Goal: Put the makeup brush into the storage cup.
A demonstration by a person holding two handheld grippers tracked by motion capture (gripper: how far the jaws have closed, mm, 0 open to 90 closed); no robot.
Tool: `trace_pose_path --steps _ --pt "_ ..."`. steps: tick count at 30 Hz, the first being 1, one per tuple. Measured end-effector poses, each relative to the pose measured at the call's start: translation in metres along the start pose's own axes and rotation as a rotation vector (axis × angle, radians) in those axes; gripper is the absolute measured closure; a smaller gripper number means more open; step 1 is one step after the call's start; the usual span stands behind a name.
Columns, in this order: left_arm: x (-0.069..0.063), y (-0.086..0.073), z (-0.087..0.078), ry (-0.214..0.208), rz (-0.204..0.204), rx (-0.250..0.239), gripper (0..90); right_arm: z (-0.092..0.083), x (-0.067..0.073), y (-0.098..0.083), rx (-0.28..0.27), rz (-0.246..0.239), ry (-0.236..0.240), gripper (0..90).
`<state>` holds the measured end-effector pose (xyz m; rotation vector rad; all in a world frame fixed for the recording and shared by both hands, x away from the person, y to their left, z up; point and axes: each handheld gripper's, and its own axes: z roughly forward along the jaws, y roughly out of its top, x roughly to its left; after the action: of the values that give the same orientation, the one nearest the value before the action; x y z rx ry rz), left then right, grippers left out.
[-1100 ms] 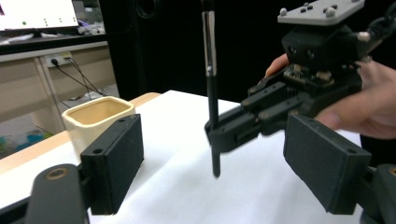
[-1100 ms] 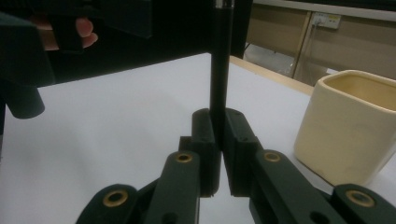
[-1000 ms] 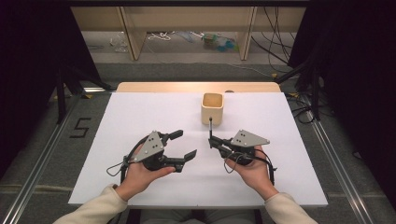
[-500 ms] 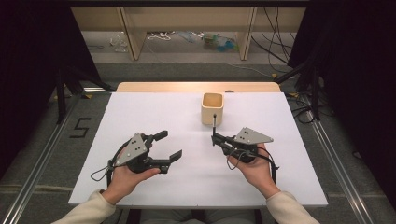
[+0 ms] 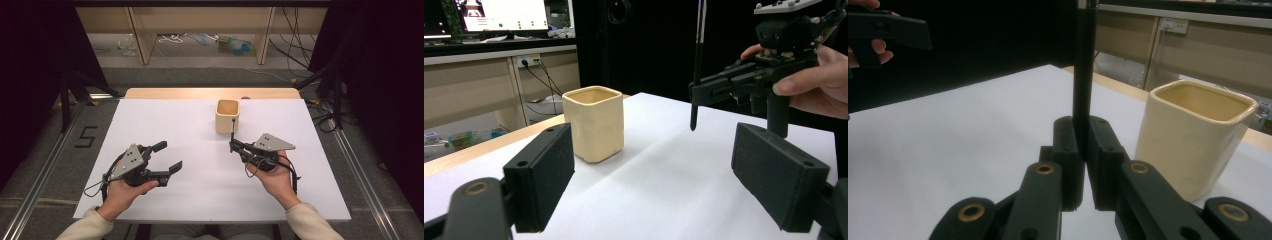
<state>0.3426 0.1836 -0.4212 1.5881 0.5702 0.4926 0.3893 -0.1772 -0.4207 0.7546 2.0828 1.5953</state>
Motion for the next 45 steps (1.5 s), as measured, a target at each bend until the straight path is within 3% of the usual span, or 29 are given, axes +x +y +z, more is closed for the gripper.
trace_pose_path --steps 9,15,26,36,45 --pt "0.006 -0.004 -0.014 0.017 -0.023 -0.006 17.2 0.0 -0.003 0.003 -0.018 -0.012 -0.024 84.4" --pt "0.007 -0.005 -0.02 0.01 -0.051 -0.014 16.1 0.003 -0.005 0.006 -0.011 -0.006 -0.014 84.4" --pt "0.005 -0.005 -0.02 -0.005 -0.035 -0.012 15.6 0.009 -0.009 0.01 -0.035 -0.021 -0.048 84.4" --pt "0.005 -0.006 -0.02 -0.004 -0.032 -0.014 15.6 0.014 -0.013 0.015 -0.037 -0.001 -0.036 84.4" --pt "0.006 -0.006 -0.02 -0.001 -0.031 -0.019 15.8 0.019 -0.017 0.018 -0.059 -0.015 -0.063 84.4"
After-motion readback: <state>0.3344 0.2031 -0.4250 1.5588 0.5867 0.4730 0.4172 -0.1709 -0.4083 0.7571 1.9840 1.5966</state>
